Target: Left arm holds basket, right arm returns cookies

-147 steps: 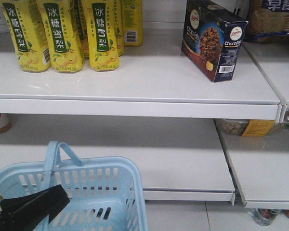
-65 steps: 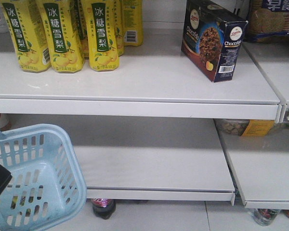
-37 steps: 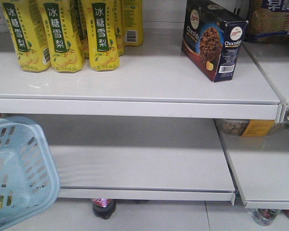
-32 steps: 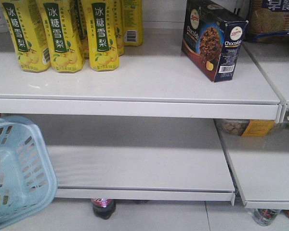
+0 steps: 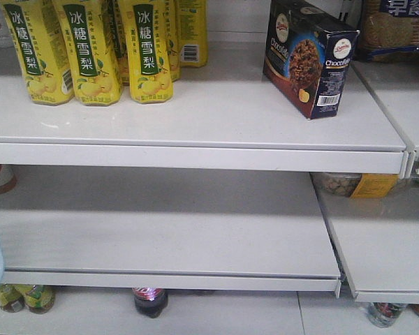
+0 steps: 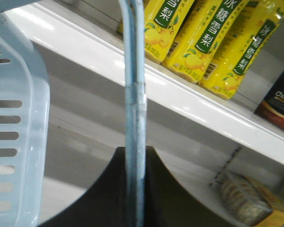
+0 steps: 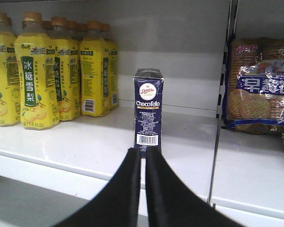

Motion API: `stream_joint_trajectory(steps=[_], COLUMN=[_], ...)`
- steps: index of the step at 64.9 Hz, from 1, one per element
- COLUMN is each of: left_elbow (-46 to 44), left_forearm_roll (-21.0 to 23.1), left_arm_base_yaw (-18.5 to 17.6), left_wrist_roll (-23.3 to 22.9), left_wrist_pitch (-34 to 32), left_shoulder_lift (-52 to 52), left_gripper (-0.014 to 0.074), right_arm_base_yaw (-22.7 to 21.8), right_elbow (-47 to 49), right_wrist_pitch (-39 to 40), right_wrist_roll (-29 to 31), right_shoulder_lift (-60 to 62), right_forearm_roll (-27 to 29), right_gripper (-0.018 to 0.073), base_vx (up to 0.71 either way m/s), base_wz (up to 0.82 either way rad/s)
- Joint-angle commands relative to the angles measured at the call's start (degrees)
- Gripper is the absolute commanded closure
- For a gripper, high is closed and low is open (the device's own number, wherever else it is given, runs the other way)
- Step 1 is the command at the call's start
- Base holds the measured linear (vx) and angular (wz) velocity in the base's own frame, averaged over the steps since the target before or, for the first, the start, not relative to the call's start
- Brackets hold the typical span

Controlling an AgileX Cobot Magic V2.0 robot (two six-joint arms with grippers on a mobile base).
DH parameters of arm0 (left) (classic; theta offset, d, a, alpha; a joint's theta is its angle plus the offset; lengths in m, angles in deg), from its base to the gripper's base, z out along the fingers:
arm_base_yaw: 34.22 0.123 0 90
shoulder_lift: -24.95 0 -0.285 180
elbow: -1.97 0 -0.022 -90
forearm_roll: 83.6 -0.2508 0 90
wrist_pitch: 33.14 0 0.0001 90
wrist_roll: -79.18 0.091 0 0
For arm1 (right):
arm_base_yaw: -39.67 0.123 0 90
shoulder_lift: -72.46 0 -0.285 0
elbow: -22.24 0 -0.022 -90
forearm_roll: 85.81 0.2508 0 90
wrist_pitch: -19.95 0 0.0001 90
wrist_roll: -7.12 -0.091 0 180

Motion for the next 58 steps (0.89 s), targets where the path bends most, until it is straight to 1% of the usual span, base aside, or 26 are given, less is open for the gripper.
stream_joint_trajectory(steps=[1, 14, 21, 25, 29, 33, 39, 43, 50, 58], left_elbow=[-1.7, -1.1, 1.5, 3.7, 6.3, 6.1, 6.1, 6.1, 6.1, 6.1], left_forearm_roll=[-1.2, -1.2, -1.1, 0.0, 1.4, 1.8, 1.8, 2.0, 3.3, 3.4], left_arm_base_yaw=[1.5, 3.7, 4.5, 4.5, 4.5, 4.5, 4.5, 4.5, 4.5, 4.5], left_wrist_roll=[7.2, 17.8, 18.8, 18.9, 18.9, 19.9, 23.8, 25.5, 27.1, 27.1], left_wrist_pitch=[-6.5, -5.6, -6.2, -6.8, -8.9, -6.2, -5.9, -5.1, -2.8, -2.9], left_shoulder_lift=[1.0, 4.7, 7.6, 9.0, 9.5, 9.5, 9.5, 9.6, 9.6, 9.6], left_gripper=[0.0599, 0.0599, 0.0599, 0.0599, 0.0599, 0.0599, 0.0599, 0.0599, 0.0599, 0.0599], right_arm_base_yaw=[-0.3, -0.3, -0.3, -0.3, -0.3, -0.3, -0.3, -0.3, -0.3, -0.3], right_elbow=[1.6, 1.6, 1.6, 1.6, 1.6, 1.6, 1.6, 1.6, 1.6, 1.6], right_wrist_pitch=[4.1, 4.1, 4.1, 4.1, 4.1, 4.1, 4.1, 4.1, 4.1, 4.1], right_wrist_roll=[0.3, 0.3, 0.3, 0.3, 0.3, 0.3, 0.3, 0.3, 0.3, 0.3], right_shoulder_lift=[-0.3, -0.3, -0.3, -0.3, -0.3, -0.3, -0.3, -0.3, -0.3, -0.3], right_forearm_roll=[-0.2, -0.2, -0.2, -0.2, -0.2, -0.2, -0.2, -0.2, -0.2, -0.2], right_gripper=[0.057, 0.057, 0.057, 0.057, 0.057, 0.057, 0.057, 0.057, 0.057, 0.057], base_vx=[0.0, 0.0, 0.0, 0.0, 0.0, 0.0, 0.0, 0.0, 0.0, 0.0], base_wz=[0.0, 0.0, 0.0, 0.0, 0.0, 0.0, 0.0, 0.0, 0.0, 0.0])
